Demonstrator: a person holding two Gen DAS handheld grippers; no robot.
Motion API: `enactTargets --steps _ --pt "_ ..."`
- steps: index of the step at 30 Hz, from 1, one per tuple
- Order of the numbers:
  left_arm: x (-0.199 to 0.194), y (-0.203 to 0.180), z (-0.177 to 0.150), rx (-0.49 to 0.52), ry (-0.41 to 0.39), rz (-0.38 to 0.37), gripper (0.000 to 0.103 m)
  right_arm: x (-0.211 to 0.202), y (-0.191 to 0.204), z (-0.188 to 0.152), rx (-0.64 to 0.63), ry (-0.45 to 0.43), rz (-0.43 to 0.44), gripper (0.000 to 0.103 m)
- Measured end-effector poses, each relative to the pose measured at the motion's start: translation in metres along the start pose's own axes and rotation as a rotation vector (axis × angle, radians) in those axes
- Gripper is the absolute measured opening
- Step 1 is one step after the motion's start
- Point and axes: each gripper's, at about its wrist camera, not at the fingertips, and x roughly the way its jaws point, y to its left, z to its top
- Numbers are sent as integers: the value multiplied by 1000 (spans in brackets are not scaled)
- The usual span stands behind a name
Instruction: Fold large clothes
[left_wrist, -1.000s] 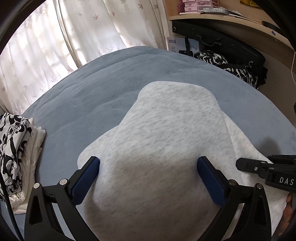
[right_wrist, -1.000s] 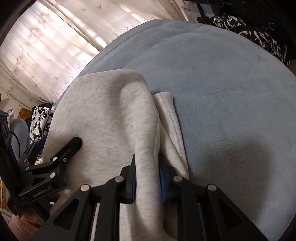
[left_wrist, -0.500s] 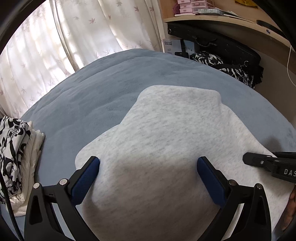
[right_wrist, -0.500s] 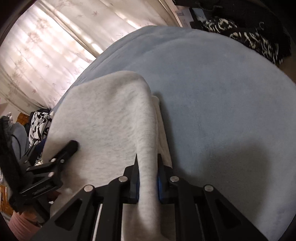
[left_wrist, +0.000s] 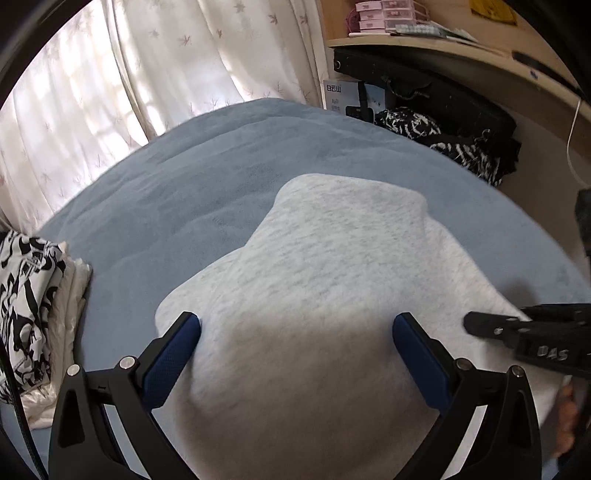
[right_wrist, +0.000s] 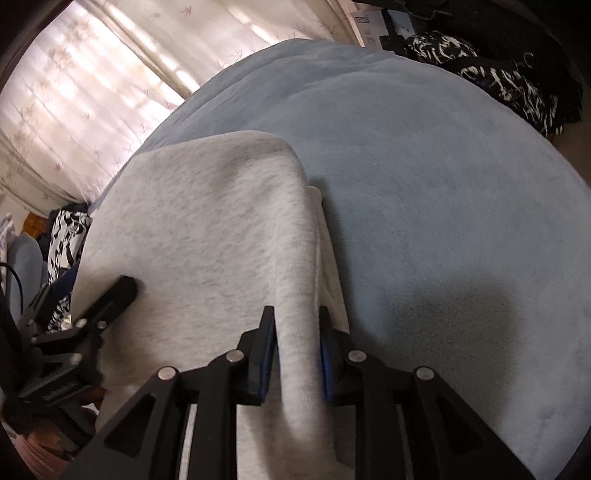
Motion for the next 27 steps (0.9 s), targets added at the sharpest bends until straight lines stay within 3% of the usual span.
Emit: enactTargets --steps 4,7,12,19,24,27 --pt "-25 21 2 -51 17 -10 102 -7 9 4 -36 11 -25 25" --pt "-43 40 -2 -75 25 26 102 -11 13 3 -58 17 -44 25" --pt "-49 58 -6 -86 61 13 102 -22 12 10 -29 27 -44 25" --pt "-49 65 11 -165 27 2 102 -62 42 39 -45 -105 -1 25" --pt "-26 51 24 -105 76 60 102 -47 78 66 -76 -125 49 25" --pt "-14 41 24 -61 93 98 102 -21 94 79 -88 -94 63 25"
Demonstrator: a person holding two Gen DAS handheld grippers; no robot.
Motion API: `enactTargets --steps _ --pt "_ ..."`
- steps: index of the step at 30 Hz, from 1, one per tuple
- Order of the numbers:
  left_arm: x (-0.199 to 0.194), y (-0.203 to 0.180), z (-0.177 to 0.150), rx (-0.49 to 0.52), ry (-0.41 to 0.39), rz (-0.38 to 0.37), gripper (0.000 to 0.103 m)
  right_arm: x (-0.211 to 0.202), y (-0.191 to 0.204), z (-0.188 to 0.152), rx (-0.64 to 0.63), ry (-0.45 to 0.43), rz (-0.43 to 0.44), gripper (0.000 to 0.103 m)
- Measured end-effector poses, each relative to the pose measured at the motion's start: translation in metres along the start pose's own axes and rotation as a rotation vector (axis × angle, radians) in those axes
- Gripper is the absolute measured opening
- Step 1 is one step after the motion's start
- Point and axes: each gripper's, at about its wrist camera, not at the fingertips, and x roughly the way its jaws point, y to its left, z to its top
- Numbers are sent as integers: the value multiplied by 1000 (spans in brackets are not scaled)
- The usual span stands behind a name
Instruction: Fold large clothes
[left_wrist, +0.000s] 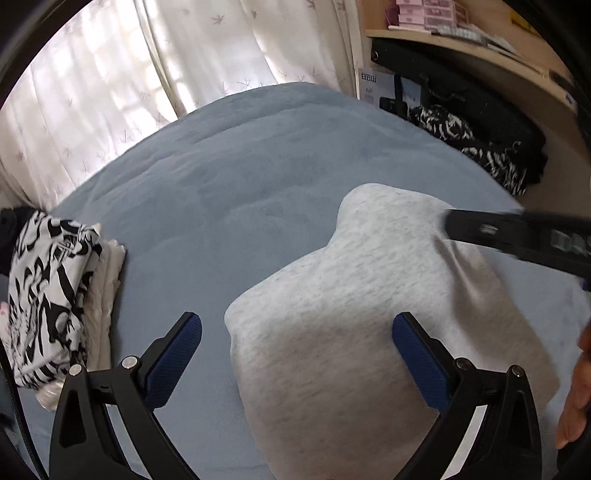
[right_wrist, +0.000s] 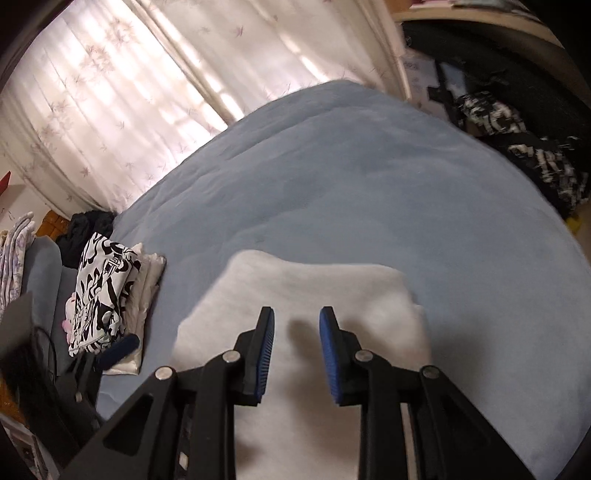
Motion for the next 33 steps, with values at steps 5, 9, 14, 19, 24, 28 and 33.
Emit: enactTargets --steps 5,9,14,19,24,28,33 --pt "24 8 -2 -72 66 -46 102 55 -8 -2 4 148 -67 25" --pt "51 29 -6 -200 146 -163 102 79 -28 -18 -21 213 -106 22" --pt "60 22 -8 -181 129 -149 102 83 -43 -26 -21 183 -88 22" --pt "70 24 -11 -176 128 -158 102 89 -47 -29 -61 139 -111 22" --pt "66 25 -11 -163 104 -165 102 88 -55 -27 -50 136 -76 22" --pt "54 33 -13 -189 84 -193 102 70 -63 -18 -50 153 -56 22" --pt "23 33 -16 -161 29 -173 102 36 -70 -14 -37 146 -35 25"
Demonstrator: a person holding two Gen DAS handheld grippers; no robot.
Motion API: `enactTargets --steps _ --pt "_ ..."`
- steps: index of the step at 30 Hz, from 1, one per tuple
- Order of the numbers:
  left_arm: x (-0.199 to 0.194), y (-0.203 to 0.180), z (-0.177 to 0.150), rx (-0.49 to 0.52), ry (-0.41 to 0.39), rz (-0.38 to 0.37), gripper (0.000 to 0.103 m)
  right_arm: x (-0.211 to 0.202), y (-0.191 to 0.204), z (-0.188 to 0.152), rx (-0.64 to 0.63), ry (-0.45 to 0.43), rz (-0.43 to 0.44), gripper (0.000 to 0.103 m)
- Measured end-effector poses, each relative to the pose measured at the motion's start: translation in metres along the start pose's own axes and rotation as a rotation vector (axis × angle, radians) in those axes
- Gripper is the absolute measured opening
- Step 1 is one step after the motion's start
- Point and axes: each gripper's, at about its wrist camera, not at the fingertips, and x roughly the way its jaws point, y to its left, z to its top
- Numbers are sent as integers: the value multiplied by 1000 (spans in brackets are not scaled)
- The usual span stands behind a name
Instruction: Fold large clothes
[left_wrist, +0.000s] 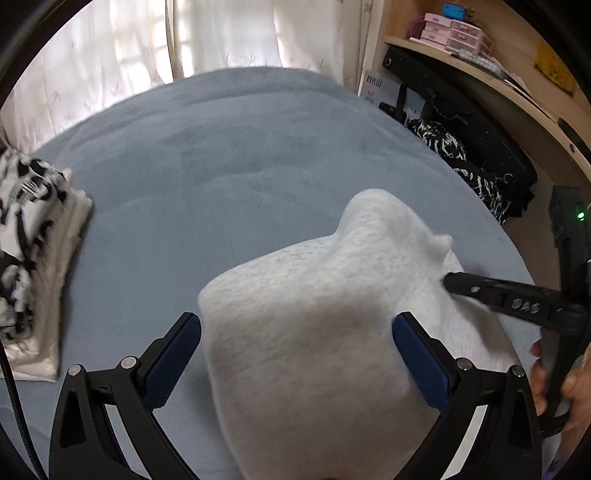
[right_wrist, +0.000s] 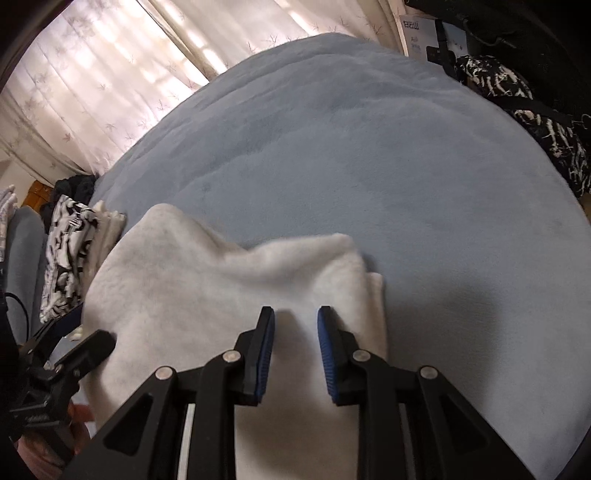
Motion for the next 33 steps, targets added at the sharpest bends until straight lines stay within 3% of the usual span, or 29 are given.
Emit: enactTargets --steps 5,9,13,19,27,33 --pt "-34 0 -17 21 8 -4 102 -36 9 -23 -27 -6 70 25" --pt "-55 -5 -52 77 35 -45 102 -47 20 -56 -67 31 113 25" --pt "-56 -13 -89 104 63 -74 102 -41 6 -81 -61 60 75 25" --pt "-42 -8 -106 15 76 -138 102 -37 -17 -100 -41 31 29 14" --pt "-28 7 -113 -79 89 -222 102 -35 -21 -102 -27 23 21 14" --pt "-29 13 -113 -144 112 -208 102 -45 -16 -103 -34 24 19 18"
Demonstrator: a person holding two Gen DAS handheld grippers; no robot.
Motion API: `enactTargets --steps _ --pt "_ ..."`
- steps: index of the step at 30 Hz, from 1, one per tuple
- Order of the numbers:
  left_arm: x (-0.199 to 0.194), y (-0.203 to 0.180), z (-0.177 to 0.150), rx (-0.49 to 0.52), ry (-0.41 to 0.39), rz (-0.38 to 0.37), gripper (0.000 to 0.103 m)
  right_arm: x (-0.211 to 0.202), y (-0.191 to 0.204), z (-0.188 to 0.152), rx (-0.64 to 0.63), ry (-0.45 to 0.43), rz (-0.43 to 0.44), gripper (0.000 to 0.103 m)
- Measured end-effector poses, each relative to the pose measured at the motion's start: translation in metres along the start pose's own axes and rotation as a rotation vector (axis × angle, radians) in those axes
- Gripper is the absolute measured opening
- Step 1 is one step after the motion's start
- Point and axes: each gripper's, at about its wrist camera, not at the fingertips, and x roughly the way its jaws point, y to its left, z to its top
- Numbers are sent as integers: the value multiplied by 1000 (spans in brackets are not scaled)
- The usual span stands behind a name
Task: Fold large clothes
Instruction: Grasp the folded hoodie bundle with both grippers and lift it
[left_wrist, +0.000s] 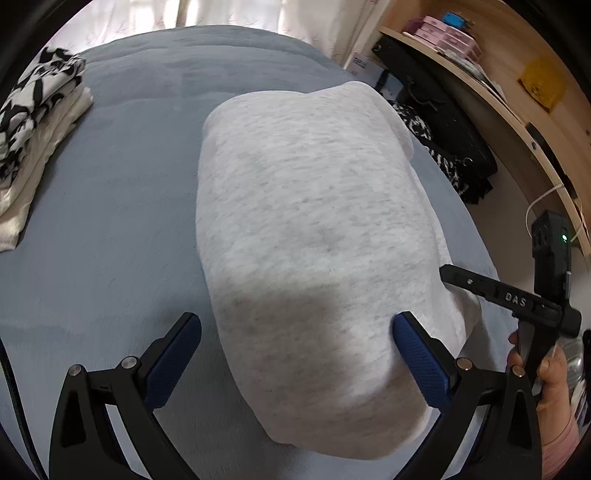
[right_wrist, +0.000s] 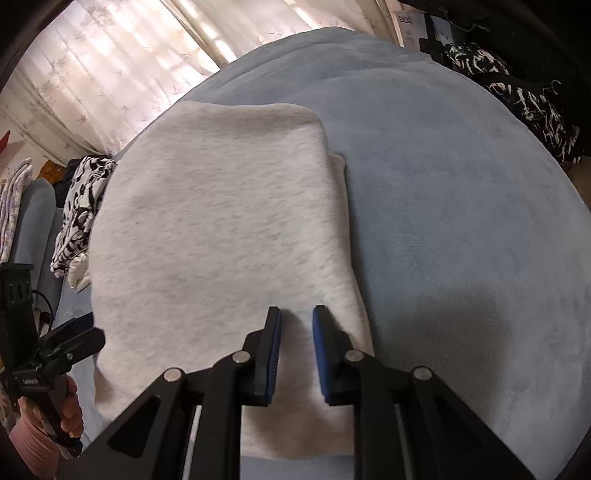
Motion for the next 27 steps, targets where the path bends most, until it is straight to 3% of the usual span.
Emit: enactTargets --steps 4,9,12,18,23,27 --pt "-11 -4 -1 -2 -19 36 102 -11 4 0 5 -2 13 25" --pt "-24 -9 -2 13 -4 -24 102 -30 7 1 10 -11 54 62" --pt "-30 -10 -3 18 17 -74 102 -39 6 5 14 -12 52 74" --pt "-30 2 -6 4 38 -213 102 -38 -14 18 44 32 129 85" --pt "-5 22 -12 -55 91 -313 102 -11 -30 24 41 106 223 86" --pt "9 38 -18 -88 85 -358 102 13 -39 27 39 142 279 86"
